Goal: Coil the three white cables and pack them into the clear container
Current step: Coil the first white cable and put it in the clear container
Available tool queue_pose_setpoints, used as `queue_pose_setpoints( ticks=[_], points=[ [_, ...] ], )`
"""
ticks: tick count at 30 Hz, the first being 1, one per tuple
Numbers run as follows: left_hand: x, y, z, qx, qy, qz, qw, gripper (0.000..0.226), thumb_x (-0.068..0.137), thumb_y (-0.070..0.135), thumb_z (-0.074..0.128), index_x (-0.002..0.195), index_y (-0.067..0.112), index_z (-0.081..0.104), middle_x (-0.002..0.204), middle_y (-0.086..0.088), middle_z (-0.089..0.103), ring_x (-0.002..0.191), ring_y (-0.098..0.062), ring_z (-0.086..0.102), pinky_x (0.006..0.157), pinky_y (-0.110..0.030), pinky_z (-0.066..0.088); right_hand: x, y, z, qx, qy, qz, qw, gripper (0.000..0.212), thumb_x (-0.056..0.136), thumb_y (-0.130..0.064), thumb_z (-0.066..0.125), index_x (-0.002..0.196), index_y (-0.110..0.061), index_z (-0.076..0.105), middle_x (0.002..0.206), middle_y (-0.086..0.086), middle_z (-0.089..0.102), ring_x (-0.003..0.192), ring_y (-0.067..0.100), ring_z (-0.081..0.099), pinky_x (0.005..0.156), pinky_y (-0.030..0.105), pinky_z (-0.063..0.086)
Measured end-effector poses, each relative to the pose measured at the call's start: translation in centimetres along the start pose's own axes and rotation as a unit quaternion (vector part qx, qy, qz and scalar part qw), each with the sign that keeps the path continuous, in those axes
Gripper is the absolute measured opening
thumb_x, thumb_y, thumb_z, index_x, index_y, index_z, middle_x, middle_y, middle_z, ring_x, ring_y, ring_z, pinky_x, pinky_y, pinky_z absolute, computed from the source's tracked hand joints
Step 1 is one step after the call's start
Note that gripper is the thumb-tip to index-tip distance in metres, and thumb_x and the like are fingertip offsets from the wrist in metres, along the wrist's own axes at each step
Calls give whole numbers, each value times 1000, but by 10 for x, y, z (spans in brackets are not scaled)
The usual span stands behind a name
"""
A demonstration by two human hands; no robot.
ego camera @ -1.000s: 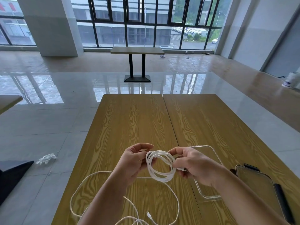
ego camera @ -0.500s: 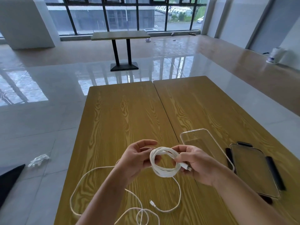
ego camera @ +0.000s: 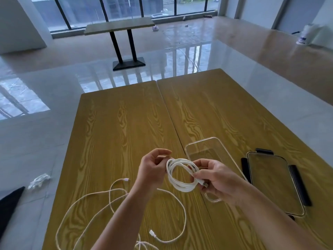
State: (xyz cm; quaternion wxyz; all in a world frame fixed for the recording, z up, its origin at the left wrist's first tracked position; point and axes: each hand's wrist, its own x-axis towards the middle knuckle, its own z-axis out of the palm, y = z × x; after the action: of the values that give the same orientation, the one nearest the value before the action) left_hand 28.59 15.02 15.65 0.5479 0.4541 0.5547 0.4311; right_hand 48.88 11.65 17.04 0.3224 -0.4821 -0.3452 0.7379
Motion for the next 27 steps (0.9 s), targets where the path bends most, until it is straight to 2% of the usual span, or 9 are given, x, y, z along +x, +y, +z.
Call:
queue_pose_setpoints(
  ticks=[2, 4, 9, 13, 17, 20, 22, 25, 27],
  points=[
    [6, -2, 14, -60, 4, -45, 997, 9, 96, 11, 61, 99, 12, 70, 76, -9, 76, 64, -17, 69, 63, -32, 59, 4, 1, -14, 18, 21, -11, 1000, 23, 89, 3, 65, 111, -2, 67, 86, 15, 72, 66, 17, 65, 54, 26, 52],
    [11, -5, 28, -118, -14, -112, 987, 17, 99, 23, 57, 106, 11, 66, 80, -10, 76, 69, -20, 72, 62, -34, 60, 7, 3, -30, 34, 41, -16, 998, 22, 89, 3, 65, 109, -4, 70, 85, 14, 72, 66, 17, 65, 55, 27, 53],
    [16, -20, 62, -75, -75, -208, 972, 31, 91, 38, 67, 115, 19, 62, 96, -9, 78, 88, -29, 75, 68, -35, 59, 17, 15, -68, 86, 92, -22, 992, 22, 91, 3, 63, 110, -6, 68, 76, 7, 73, 61, 13, 66, 53, 25, 53],
    [23, -31, 86, -66, -56, -218, 972, 28, 88, 18, 73, 114, 12, 63, 96, -12, 78, 88, -27, 75, 67, -30, 59, 24, 29, -86, 104, 137, -21, 985, 20, 93, 2, 62, 109, -8, 69, 79, 6, 75, 63, 14, 66, 57, 28, 54],
    [41, -41, 114, -35, -19, -208, 977, 23, 86, 2, 72, 107, 7, 65, 92, -13, 78, 84, -26, 76, 69, -33, 61, 32, 44, -107, 129, 175, 0, 976, 19, 94, -5, 63, 111, -11, 68, 89, 8, 75, 71, 17, 68, 62, 30, 55],
    [57, -49, 134, 2, -11, -213, 977, 20, 86, 0, 71, 103, 8, 66, 95, -15, 76, 84, -26, 76, 73, -37, 62, 44, 54, -121, 165, 207, 16, 964, 19, 95, -4, 61, 112, -9, 68, 80, 4, 73, 63, 12, 66, 60, 29, 54],
    [67, -54, 143, 26, -5, -215, 976, 18, 86, -1, 71, 101, 9, 67, 96, -15, 75, 81, -24, 76, 70, -34, 62, 51, 59, -126, 180, 219, 20, 959, 19, 95, -3, 60, 111, -9, 69, 75, 2, 74, 60, 10, 65, 59, 29, 54],
    [84, -65, 155, 96, 8, -210, 973, 18, 86, 0, 71, 98, 11, 66, 94, -12, 74, 78, -21, 76, 65, -30, 62, 63, 68, -135, 193, 245, 24, 950, 24, 94, -4, 63, 117, -11, 66, 99, 9, 74, 76, 18, 67, 70, 34, 59],
    [96, -74, 161, 135, 13, -206, 969, 17, 85, 0, 70, 96, 13, 67, 93, -10, 74, 77, -21, 75, 68, -34, 63, 72, 74, -139, 203, 275, 31, 939, 30, 91, -3, 67, 119, -13, 61, 110, 12, 71, 83, 23, 67, 78, 39, 60]
  ],
)
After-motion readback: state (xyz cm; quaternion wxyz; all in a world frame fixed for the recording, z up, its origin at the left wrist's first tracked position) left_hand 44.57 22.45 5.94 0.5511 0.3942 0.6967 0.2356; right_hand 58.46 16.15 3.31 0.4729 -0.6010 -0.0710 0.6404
